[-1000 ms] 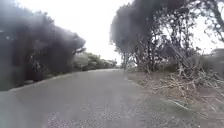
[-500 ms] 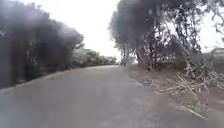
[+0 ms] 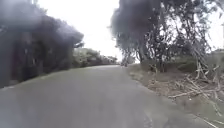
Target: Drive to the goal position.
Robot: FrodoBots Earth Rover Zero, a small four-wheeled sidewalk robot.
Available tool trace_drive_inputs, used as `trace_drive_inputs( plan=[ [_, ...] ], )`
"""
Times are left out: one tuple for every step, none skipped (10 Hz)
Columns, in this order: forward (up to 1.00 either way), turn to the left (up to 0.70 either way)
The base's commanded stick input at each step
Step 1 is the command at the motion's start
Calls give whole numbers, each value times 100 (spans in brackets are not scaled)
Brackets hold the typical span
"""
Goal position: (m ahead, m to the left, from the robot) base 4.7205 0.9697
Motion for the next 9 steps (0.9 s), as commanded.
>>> trace_drive_inputs(
  plan=[
    [85, 0],
    [85, 0],
    [85, 0],
    [85, 0],
    [85, 0],
    [85, 0],
    [85, 34],
    [85, 34],
    [85, 27]
  ],
)
